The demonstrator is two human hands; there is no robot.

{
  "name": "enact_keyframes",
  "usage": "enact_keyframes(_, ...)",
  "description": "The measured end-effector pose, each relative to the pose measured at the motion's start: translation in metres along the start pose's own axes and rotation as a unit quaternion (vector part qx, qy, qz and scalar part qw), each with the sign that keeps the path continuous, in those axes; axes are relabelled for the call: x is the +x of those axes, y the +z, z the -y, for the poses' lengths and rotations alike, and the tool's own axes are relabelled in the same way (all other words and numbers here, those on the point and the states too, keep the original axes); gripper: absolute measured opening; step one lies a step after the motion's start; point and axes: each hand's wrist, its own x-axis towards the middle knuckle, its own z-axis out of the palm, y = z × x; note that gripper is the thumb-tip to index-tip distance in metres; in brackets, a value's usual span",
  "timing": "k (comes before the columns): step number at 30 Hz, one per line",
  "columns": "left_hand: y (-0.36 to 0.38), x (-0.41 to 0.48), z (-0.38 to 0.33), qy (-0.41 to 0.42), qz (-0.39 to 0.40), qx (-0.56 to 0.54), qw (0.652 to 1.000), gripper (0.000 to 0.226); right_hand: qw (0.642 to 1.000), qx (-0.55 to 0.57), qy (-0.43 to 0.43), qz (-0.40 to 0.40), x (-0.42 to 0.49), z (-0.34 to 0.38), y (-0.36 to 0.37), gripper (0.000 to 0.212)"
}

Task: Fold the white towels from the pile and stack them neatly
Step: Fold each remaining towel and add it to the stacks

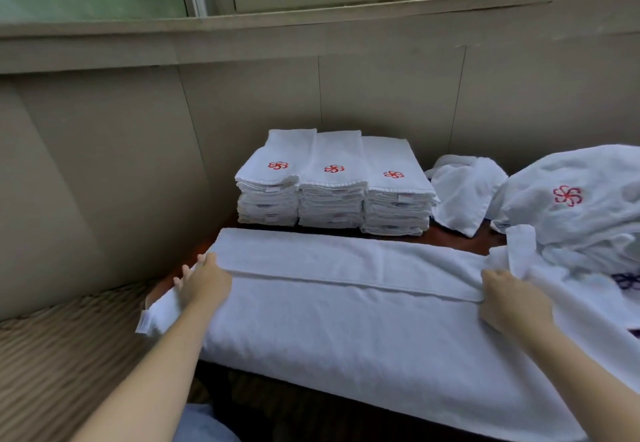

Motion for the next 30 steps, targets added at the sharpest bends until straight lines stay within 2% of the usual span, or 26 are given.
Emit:
enact_keyframes(4, -0.004, 0.007, 0.002, -0.023, 0.011, 0.001, 1.000, 0.052, 0.999, 0.037, 0.009, -0.011, 0.004, -0.005, -0.001, 0.022)
enact_keyframes(7, -0.007, 0.013, 0.000, -0.040, 0.003, -0.010, 0.999, 0.056, 0.995, 0.068, 0.007, -0.068, 0.003, -0.012, -0.001, 0.012)
enact_keyframes(9, -0.008, 0.016, -0.002, -0.046, 0.004, 0.000, 0.999, 0.057, 0.993, 0.088, -0.015, -0.078, 0.002, -0.015, -0.001, 0.008)
enact_keyframes(13, -0.010, 0.013, -0.016, -0.050, -0.007, 0.087, 0.995, 0.052, 0.992, 0.112, -0.036, 0.047, 0.004, -0.019, -0.008, 0.019)
enact_keyframes(14, -0.009, 0.010, -0.026, -0.025, -0.007, 0.098, 0.995, 0.050, 0.987, 0.143, -0.024, 0.067, 0.006, -0.020, -0.011, 0.023)
enact_keyframes(16, 0.000, 0.000, -0.055, 0.092, 0.017, 0.100, 0.991, 0.052, 0.972, 0.225, 0.006, 0.071, 0.011, -0.022, -0.016, 0.026)
enact_keyframes(19, 0.015, -0.031, -0.115, 0.261, 0.149, 0.014, 0.954, 0.058, 0.932, 0.350, 0.092, 0.021, 0.020, -0.020, -0.017, 0.014)
enact_keyframes(21, 0.022, -0.057, -0.153, 0.336, 0.195, -0.038, 0.921, 0.054, 0.891, 0.413, 0.184, -0.051, 0.024, -0.020, -0.015, 0.017)
enact_keyframes(24, 0.031, -0.093, -0.196, 0.408, 0.240, -0.084, 0.877, 0.052, 0.783, 0.515, 0.323, -0.134, 0.026, -0.025, -0.016, 0.039)
enact_keyframes(26, 0.035, -0.111, -0.220, 0.434, 0.253, -0.105, 0.859, 0.048, 0.698, 0.585, 0.390, -0.136, 0.026, -0.033, -0.019, 0.038)
enact_keyframes(28, 0.037, -0.125, -0.243, 0.457, 0.250, -0.123, 0.845, 0.041, 0.602, 0.685, 0.392, -0.117, 0.028, -0.042, -0.022, 0.034)
enact_keyframes(30, 0.041, -0.142, -0.269, 0.491, 0.232, -0.137, 0.829, 0.039, 0.519, 0.756, 0.390, -0.083, 0.027, -0.051, -0.025, 0.043)
